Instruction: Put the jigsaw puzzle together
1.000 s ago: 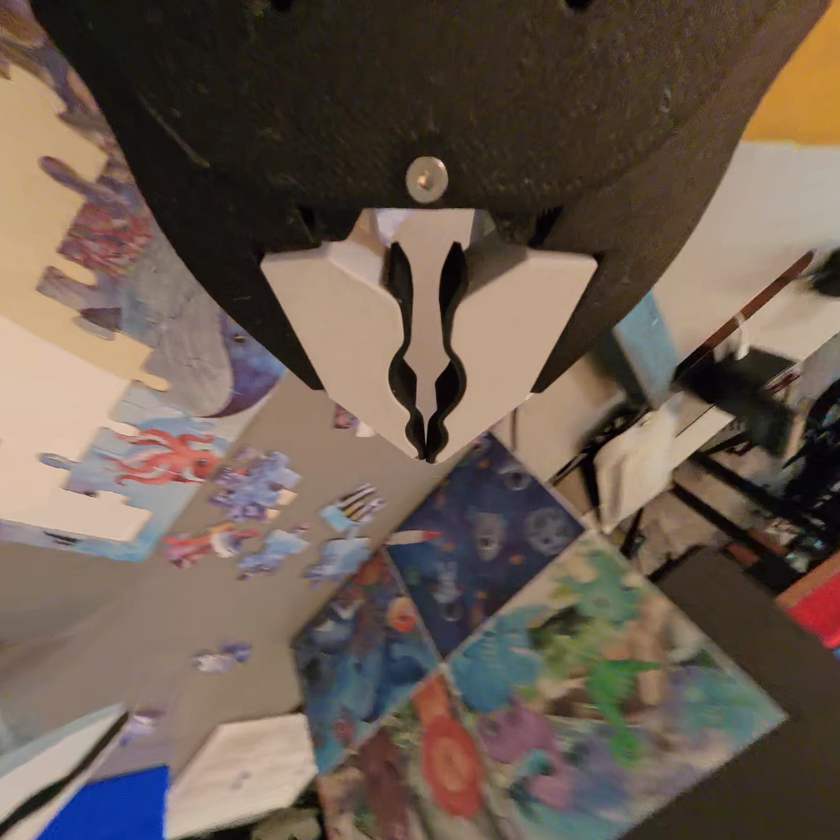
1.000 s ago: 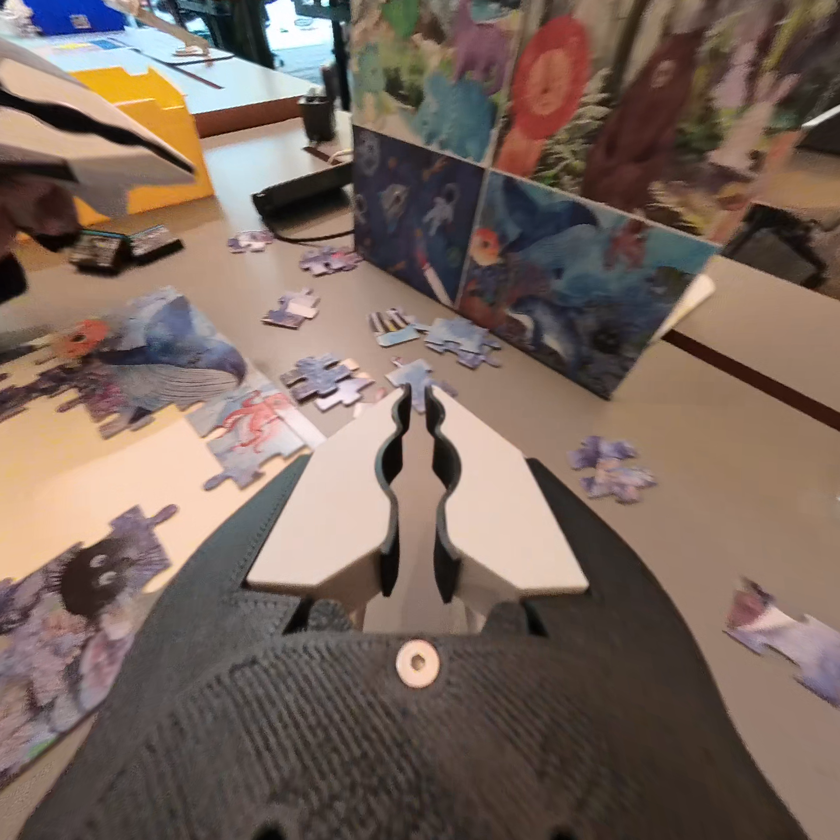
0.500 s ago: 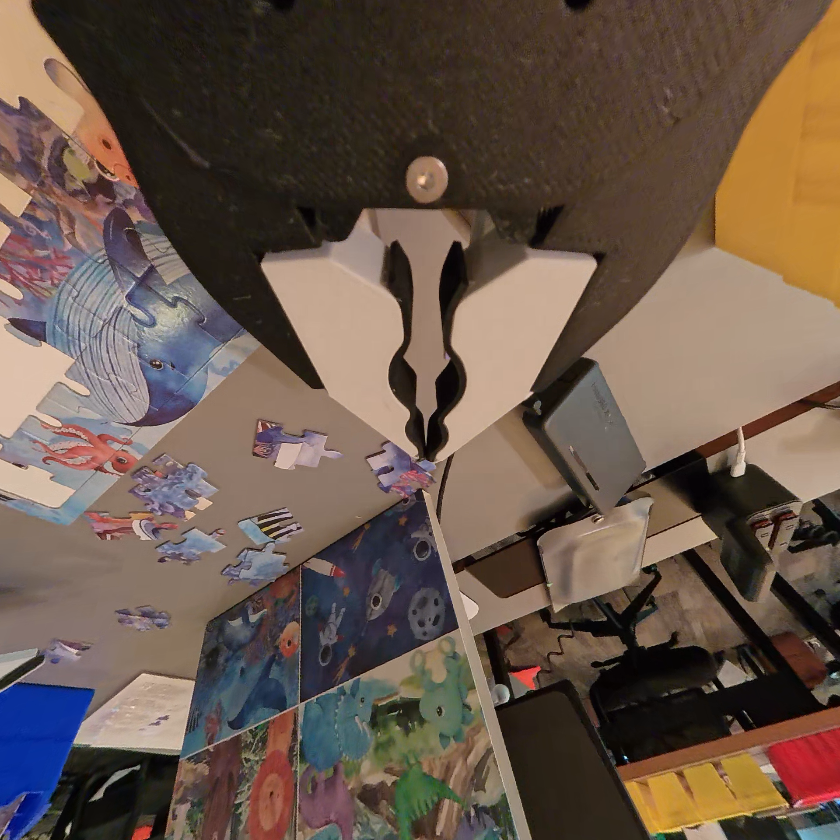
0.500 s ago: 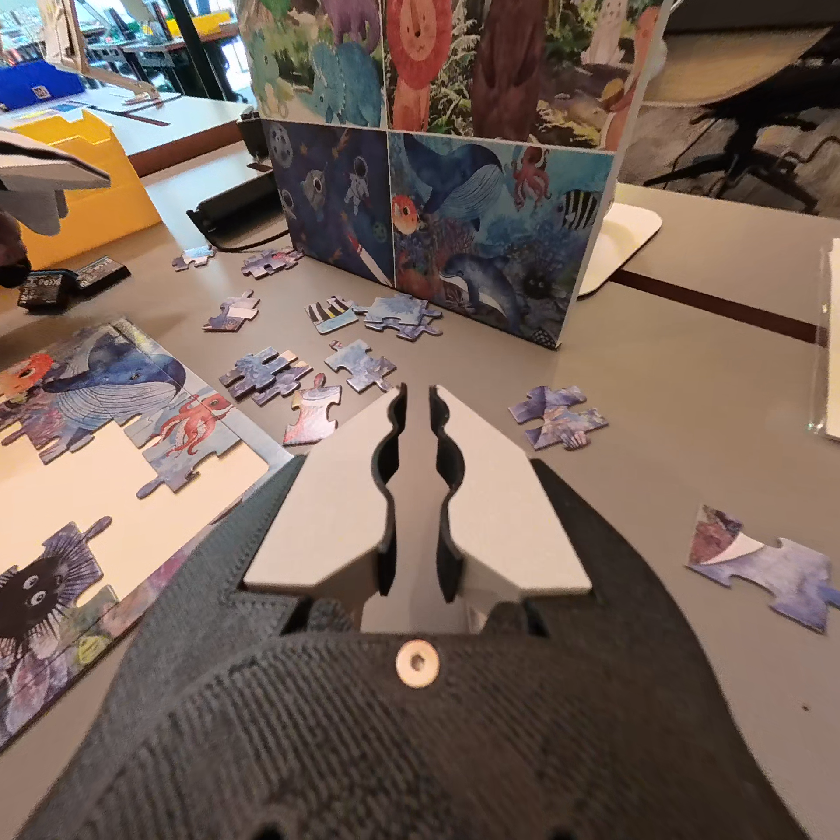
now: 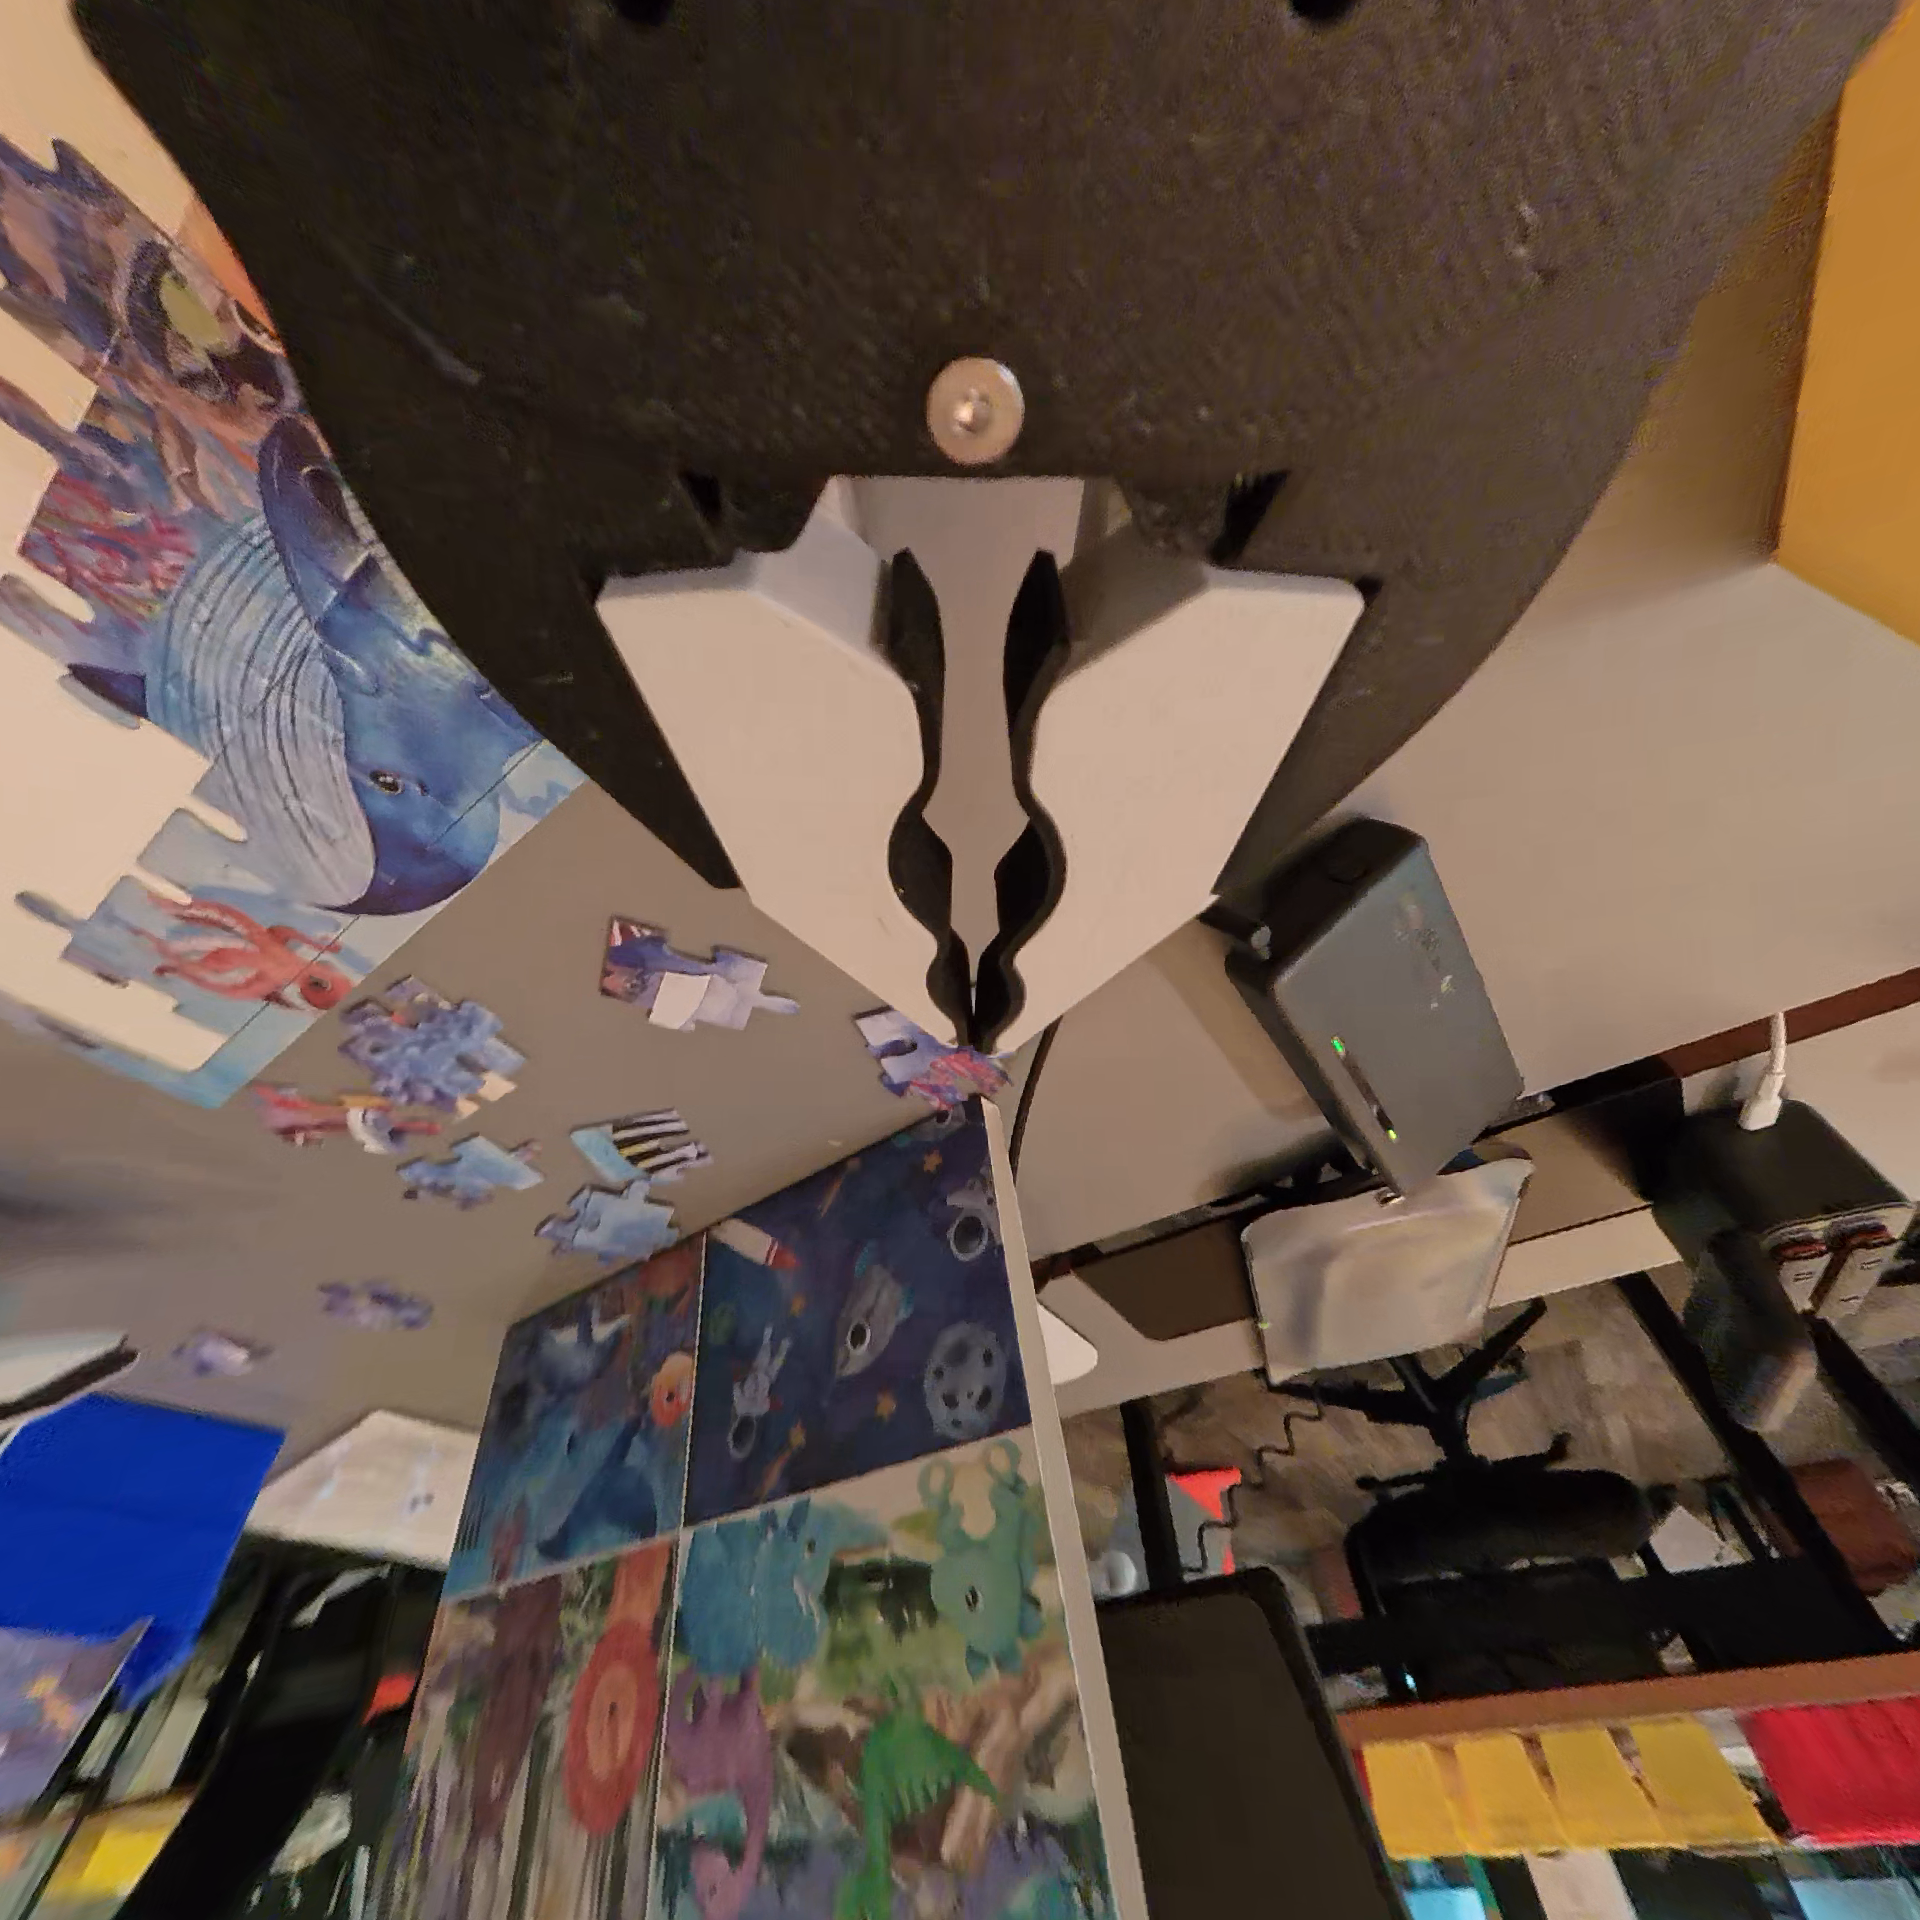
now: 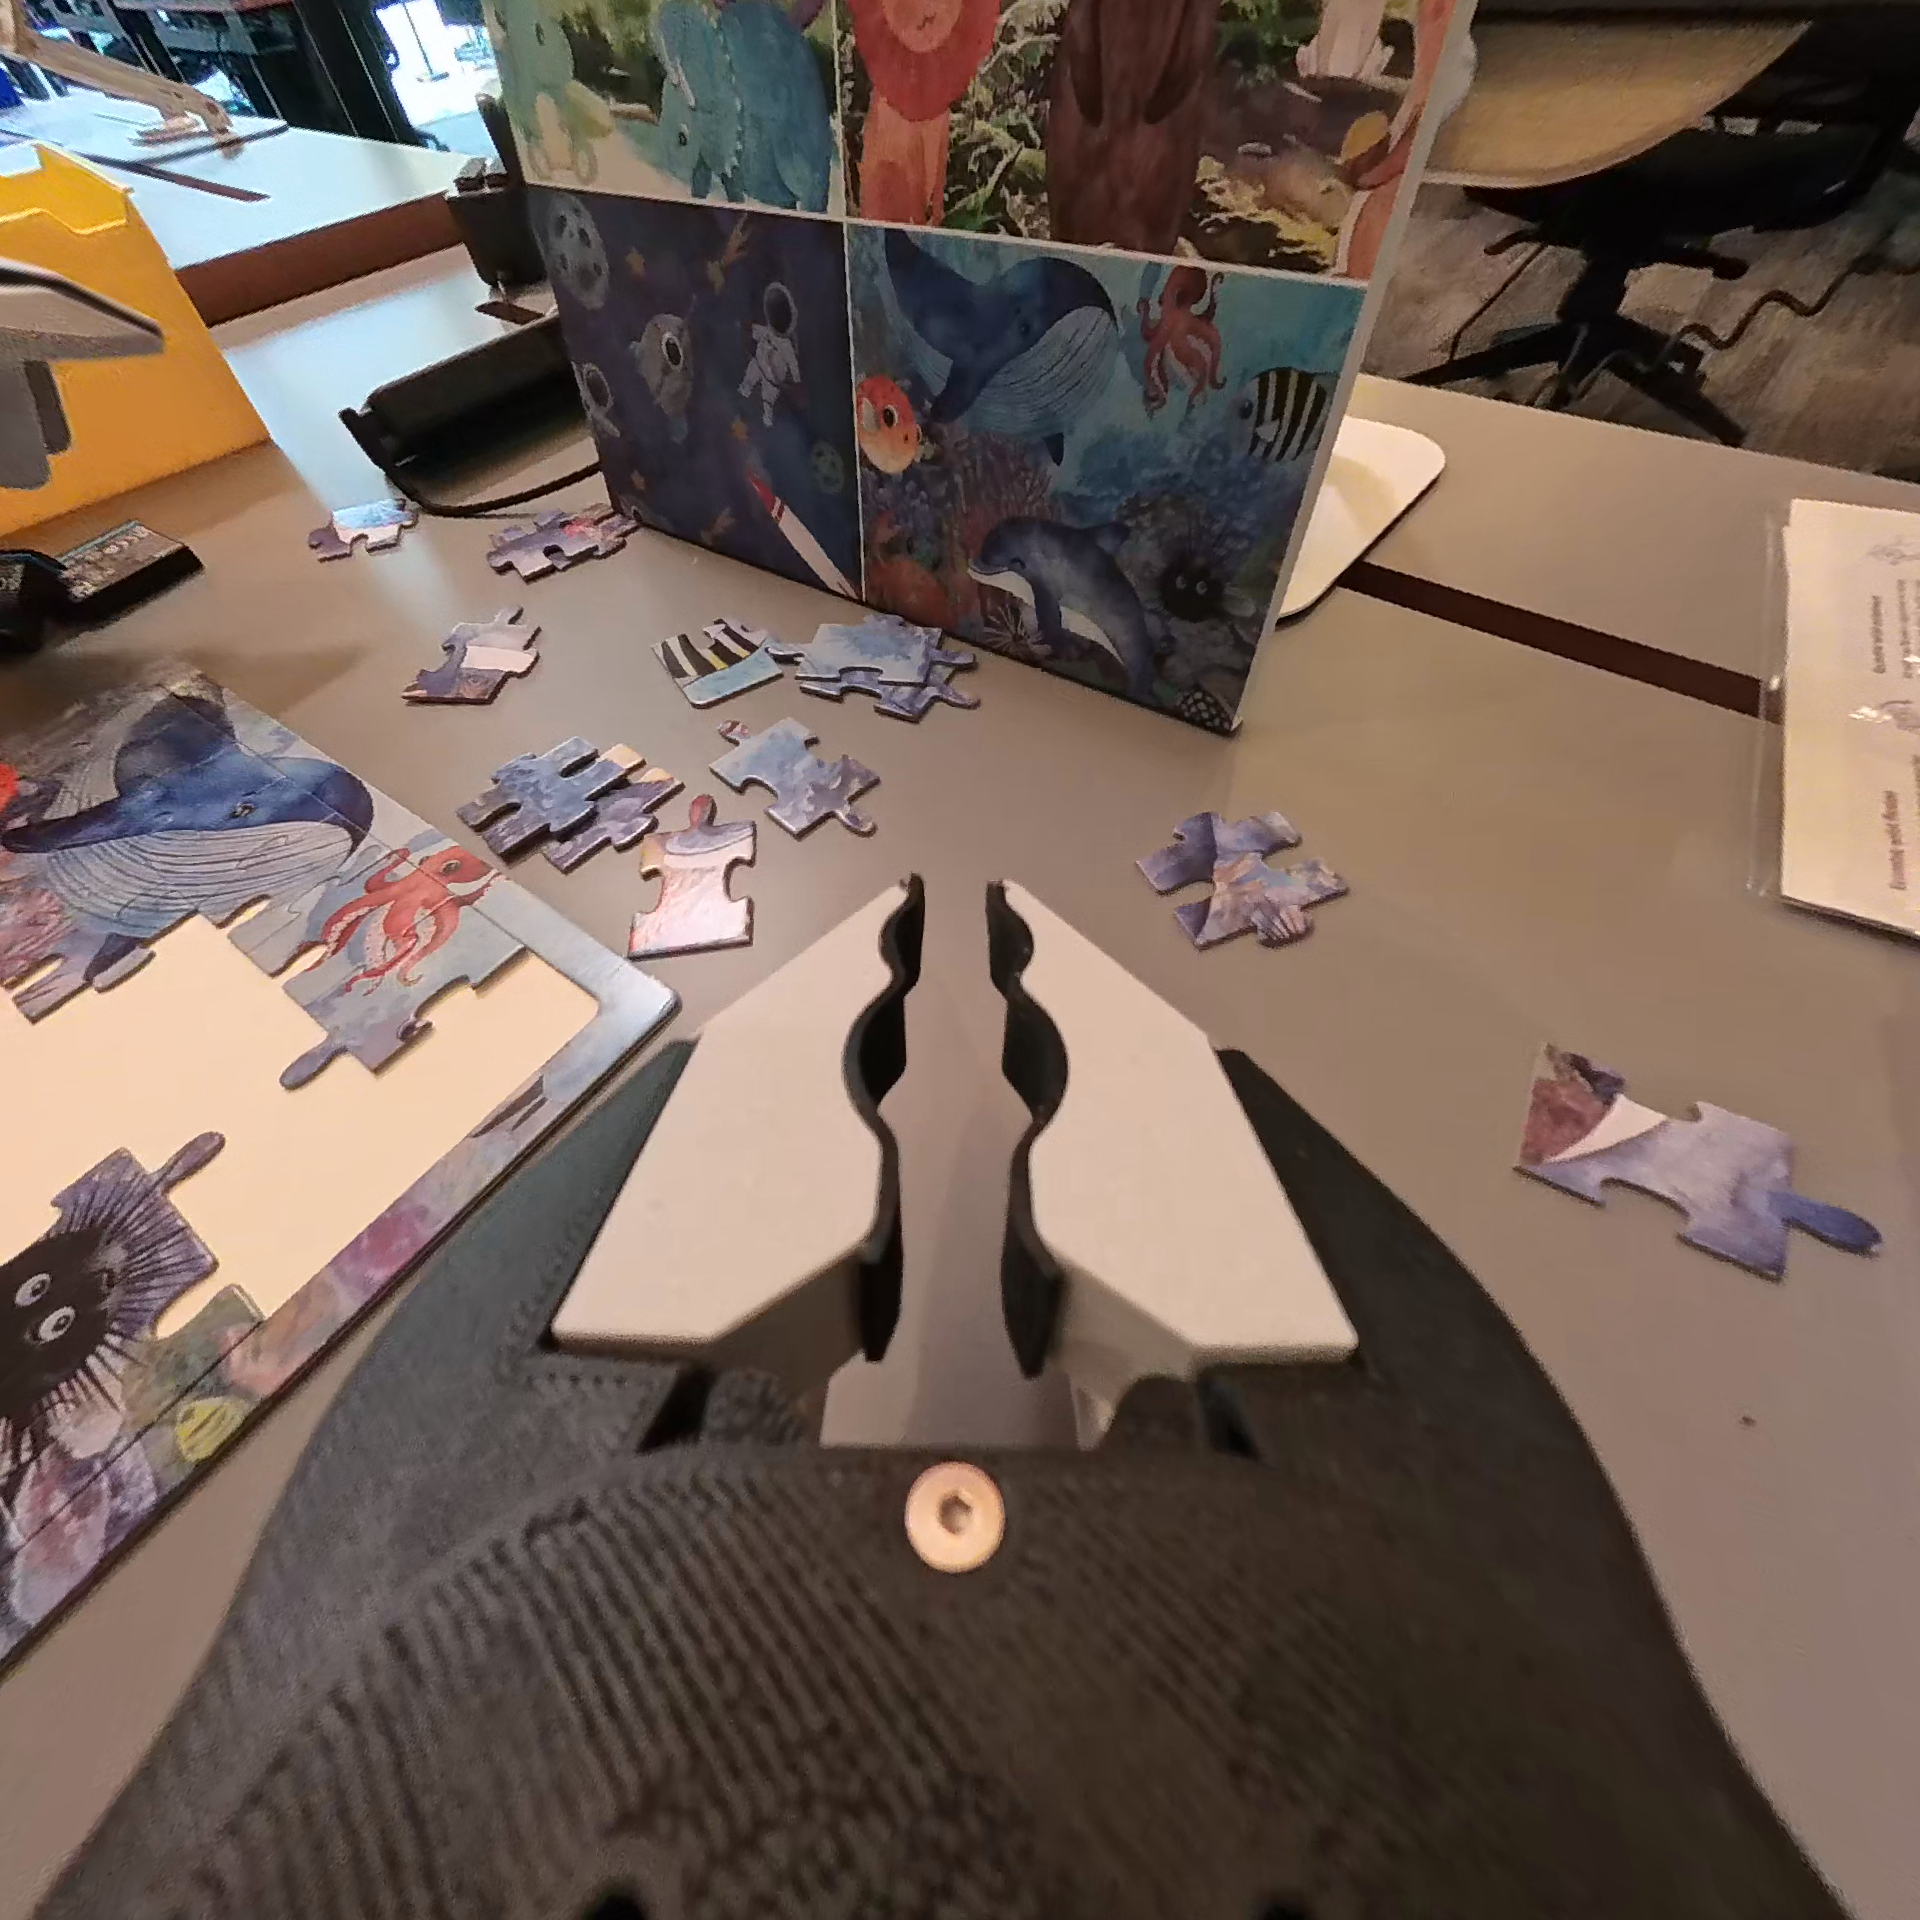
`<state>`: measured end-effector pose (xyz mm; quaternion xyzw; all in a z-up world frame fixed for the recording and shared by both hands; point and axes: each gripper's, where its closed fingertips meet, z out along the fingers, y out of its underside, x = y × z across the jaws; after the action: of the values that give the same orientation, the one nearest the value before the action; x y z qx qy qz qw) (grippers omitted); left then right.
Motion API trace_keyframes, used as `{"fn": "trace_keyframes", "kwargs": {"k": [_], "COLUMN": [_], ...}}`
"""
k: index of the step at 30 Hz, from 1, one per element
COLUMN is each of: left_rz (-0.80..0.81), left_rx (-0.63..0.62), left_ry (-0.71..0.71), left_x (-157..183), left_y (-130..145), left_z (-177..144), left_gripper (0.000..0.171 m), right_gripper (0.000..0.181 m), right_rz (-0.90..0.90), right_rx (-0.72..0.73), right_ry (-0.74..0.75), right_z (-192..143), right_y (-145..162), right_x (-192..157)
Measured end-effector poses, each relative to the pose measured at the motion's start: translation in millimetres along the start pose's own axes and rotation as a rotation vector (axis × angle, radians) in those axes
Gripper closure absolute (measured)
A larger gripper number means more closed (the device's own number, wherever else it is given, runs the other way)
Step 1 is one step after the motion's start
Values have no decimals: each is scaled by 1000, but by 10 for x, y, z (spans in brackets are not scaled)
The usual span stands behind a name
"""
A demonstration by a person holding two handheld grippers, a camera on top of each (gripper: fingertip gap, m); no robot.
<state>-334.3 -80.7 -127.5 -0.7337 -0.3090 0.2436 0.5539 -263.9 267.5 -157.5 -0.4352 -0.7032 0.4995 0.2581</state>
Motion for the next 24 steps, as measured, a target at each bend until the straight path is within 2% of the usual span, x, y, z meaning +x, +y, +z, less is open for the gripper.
{"fn": "trace_keyframes", "kwargs": {"k": [9,14,20,24], "left_rz": [-136,-130,-141,-146], "left_rx": [52,64,102,85], "left_ry": [-26,-30,21,100], "left_x": [-192,-178,-43,152], "left_y": [2,-29,-174,-174], "left_z": [-93,-111,-150,-79], "left_gripper": [171,171,171,171], "right_gripper": [166,159,146,144], "right_rz": [28,58,155,122], "right_rx": [23,47,68,-5], "right_ry": [33,15,-84,-92], "right_z": [-152,-225,-234,-144], "right_y": [25,16,-21,55], "right_x": [29,23,-59,-204]}}
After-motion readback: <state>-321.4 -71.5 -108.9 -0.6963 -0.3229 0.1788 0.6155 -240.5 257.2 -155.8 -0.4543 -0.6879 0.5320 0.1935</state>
